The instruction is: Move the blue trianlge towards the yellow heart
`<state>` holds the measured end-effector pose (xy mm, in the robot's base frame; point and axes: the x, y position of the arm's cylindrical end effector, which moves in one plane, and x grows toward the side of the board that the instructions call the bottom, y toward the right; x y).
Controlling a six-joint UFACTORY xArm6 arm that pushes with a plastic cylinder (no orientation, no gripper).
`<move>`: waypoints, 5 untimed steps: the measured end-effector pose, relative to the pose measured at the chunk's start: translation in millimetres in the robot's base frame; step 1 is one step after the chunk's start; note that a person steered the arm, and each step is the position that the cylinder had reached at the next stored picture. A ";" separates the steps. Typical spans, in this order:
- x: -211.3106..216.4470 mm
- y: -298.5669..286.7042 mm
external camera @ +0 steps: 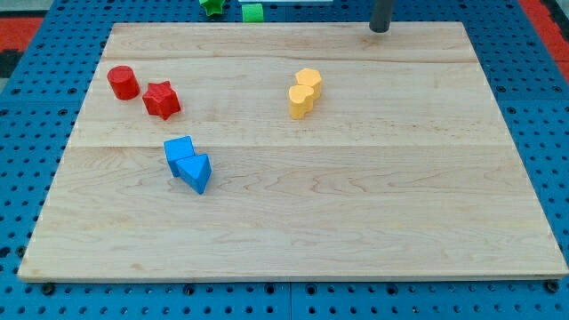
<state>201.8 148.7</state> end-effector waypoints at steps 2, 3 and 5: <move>2.2 0.1; 5.8 8.1; 33.2 -5.2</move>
<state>235.0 143.5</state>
